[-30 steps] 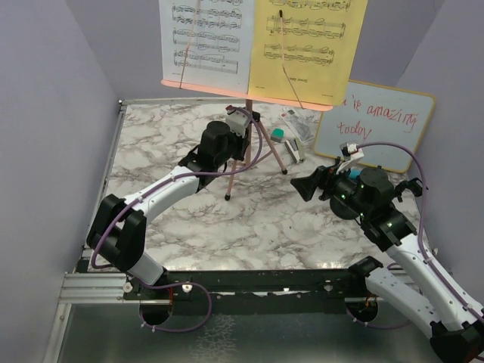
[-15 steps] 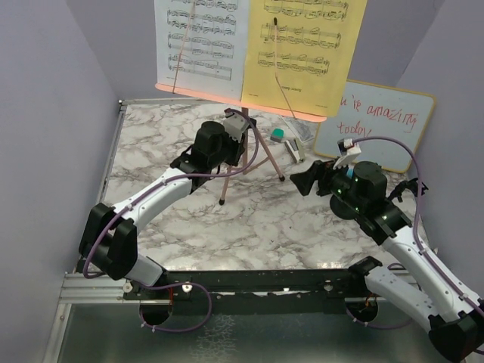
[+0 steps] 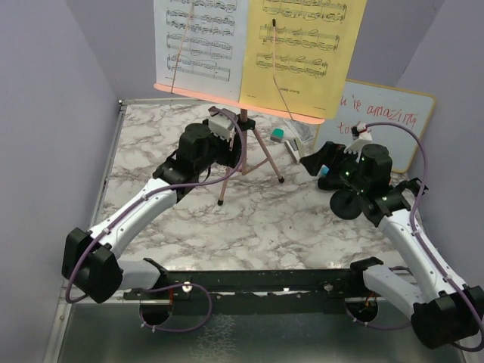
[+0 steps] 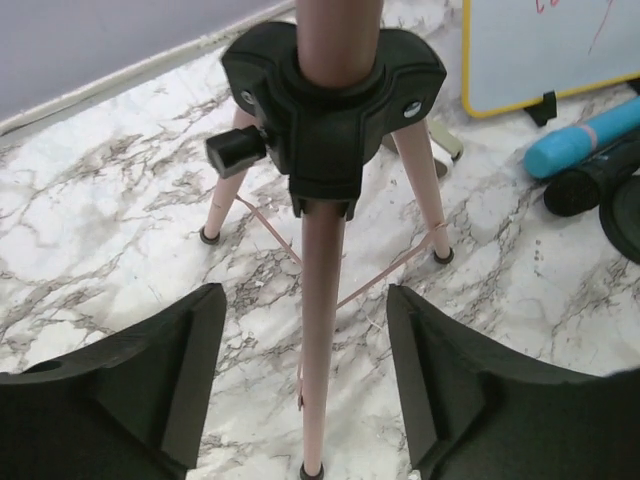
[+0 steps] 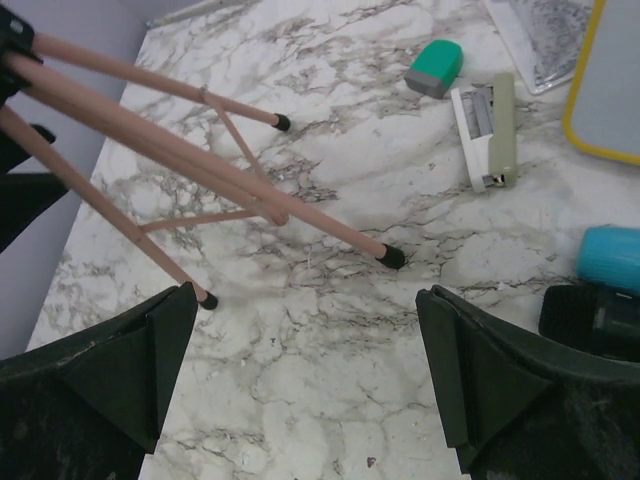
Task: Pack up the instrument practice props
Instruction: Move the music stand to the center of the board, then pick up the sheet music from the music stand.
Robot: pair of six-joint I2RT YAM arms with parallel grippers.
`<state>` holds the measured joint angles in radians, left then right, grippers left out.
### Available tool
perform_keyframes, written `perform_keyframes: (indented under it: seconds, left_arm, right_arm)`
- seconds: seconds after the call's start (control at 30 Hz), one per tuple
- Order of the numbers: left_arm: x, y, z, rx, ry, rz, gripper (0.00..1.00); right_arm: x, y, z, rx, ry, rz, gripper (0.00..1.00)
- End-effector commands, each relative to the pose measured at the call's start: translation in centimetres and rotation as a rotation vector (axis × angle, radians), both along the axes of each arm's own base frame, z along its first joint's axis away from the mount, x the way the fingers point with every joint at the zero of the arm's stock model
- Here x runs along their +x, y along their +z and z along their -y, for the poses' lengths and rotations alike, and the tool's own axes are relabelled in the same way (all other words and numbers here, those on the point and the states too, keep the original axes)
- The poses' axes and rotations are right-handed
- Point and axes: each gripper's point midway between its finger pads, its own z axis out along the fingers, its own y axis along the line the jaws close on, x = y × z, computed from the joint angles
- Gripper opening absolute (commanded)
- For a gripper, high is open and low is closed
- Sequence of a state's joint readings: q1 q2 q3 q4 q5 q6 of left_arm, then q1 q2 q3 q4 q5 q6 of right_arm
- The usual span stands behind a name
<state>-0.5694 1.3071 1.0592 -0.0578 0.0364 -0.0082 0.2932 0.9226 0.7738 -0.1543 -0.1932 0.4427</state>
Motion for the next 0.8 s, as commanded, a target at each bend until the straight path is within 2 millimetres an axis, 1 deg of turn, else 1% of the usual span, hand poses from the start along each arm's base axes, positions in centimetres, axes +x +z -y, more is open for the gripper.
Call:
perform_keyframes:
  seconds: [0.0,0.07,0.17,0.27,0.3,0.33,0.4,0.43,0.5,0.57,0.67,0.77]
  left_arm:
    - [-1.1,1.1,-2.2,-0.051,0.104,-0.029,0.74]
    - [-1.8,1.7,-2.7,-0.081,0.126,-0.038,0.78]
    - [-3.1,3.2,-3.7,-0.111,0.156,-0.045,0.84]
    - [-4.6,5.4,-4.8,-0.120,0.163,-0.037,0.88]
    - [-5.1,6.7,-5.1,-0.133,0.159,-0.025,0.90]
    - [-5.8,7.5,-5.4,-0.142,0.153,-0.020,0.91]
    - [-7.0,10.6,-5.9,-0.179,0.140,0.015,0.93]
    - [-7.6,11.6,-6.1,-0.189,0.133,0.019,0.94]
    - [-8.6,14.6,-6.4,-0.230,0.120,0.049,0.94]
    - [-9.3,17.7,-6.4,-0.286,0.109,0.080,0.94]
    - [-9.7,21.6,-6.0,-0.366,0.087,0.107,0.95]
    - [-9.6,24.4,-4.5,-0.418,0.024,0.108,0.94]
  right_arm:
    - [1.9,3.3,1.9,0.139,-0.010,0.030,1.00]
    - [2.7,4.2,3.7,0.191,-0.033,0.035,1.00]
    - [3.4,6.1,6.3,0.231,-0.068,0.064,0.99]
    - [3.2,8.7,7.2,0.207,-0.090,0.120,1.00]
    - [3.0,9.8,7.3,0.196,-0.093,0.148,0.99]
    - [2.8,10.8,7.5,0.185,-0.099,0.174,1.00]
    - [2.3,12.7,7.5,0.175,-0.094,0.218,1.00]
    - [1.9,13.7,7.2,0.178,-0.078,0.233,1.00]
    - [1.3,15.3,6.4,0.187,-0.030,0.252,1.00]
    - [0.7,17.1,6.2,0.185,-0.009,0.281,1.00]
    - [-0.1,19.9,6.0,0.163,0.010,0.350,1.00]
    - [-0.7,22.8,5.1,0.160,0.081,0.392,1.00]
